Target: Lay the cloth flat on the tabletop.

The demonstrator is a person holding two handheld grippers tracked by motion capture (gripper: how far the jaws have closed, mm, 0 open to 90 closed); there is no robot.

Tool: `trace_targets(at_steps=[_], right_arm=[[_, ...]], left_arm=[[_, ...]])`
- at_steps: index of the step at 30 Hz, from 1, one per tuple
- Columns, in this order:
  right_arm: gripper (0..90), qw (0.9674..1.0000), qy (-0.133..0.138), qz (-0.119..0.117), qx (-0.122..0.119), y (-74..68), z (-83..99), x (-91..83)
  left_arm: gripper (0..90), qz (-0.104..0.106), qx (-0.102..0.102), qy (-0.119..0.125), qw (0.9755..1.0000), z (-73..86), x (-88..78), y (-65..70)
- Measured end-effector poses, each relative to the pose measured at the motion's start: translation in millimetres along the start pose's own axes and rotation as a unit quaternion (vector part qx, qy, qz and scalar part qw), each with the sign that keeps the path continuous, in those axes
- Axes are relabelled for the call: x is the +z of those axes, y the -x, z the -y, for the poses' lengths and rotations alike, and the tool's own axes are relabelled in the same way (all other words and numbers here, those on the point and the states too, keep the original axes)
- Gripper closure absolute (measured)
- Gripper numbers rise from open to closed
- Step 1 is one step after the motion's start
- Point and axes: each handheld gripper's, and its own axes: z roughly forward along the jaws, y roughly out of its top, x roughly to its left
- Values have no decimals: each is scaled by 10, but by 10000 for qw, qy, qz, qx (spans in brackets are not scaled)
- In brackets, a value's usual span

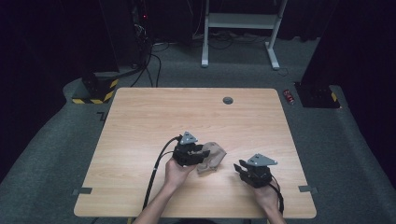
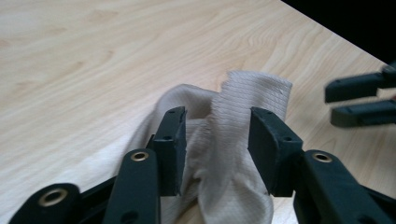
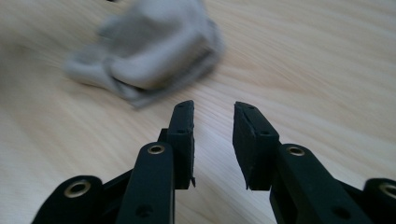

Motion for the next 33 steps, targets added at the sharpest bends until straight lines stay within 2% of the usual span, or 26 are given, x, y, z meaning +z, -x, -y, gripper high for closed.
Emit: trace_targets(at_steps=[4, 5, 7, 8, 9, 14, 17, 19, 20, 22, 23, 24, 26, 28, 33], right_arm=[[692, 9987, 140, -373, -308, -219, -147, 18], [691, 9980, 144, -478, -396, -285, -188, 38], [686, 9967, 141, -573, -554, -373, -241, 79], [686, 9967, 141, -573, -554, -373, -241, 79], [670, 9952, 122, -669, -697, -467, -301, 149], [618, 9937, -22, -806, -777, -581, -390, 332], [584, 9928, -214, -839, -822, -623, -403, 435], [577, 9930, -339, -837, -765, -627, -397, 502], [588, 9929, -390, -846, -737, -625, -391, 528], [665, 9923, -492, -827, -774, -628, -378, 575], [665, 9923, -492, -827, -774, -628, -378, 575], [781, 9915, -606, -795, -834, -623, -365, 617], [863, 9913, -619, -802, -836, -619, -360, 620], [883, 9917, -536, -807, -846, -606, -361, 592], [888, 9934, -320, -739, -821, -553, -365, 450]], left_arm=[[549, -212, 95, -102, 9997, 34, -53, -54], [549, -212, 95, -102, 9997, 34, -53, -54], [549, -304, 128, -197, 9993, 80, -55, -86], [550, -304, 128, -197, 9993, 80, -55, -86], [553, -350, 137, -263, 9989, 107, -42, -112], [584, -442, 144, -471, 9978, 164, 20, -144], [585, -448, 161, -572, 9972, 202, 63, -147], [592, -447, 173, -628, 9969, 213, 90, -155], [599, -434, 161, -670, 9967, 220, 108, -157], [629, -439, 185, -754, 9960, 235, 148, -167], [660, -439, 185, -754, 9960, 235, 148, -167], [707, -407, 228, -848, 9953, 252, 181, -168], [787, -363, 279, -912, 9948, 263, 199, -162], [860, -342, 317, -910, 9948, 265, 201, -155], [885, -336, 366, -816, 9954, 248, 147, -153]])
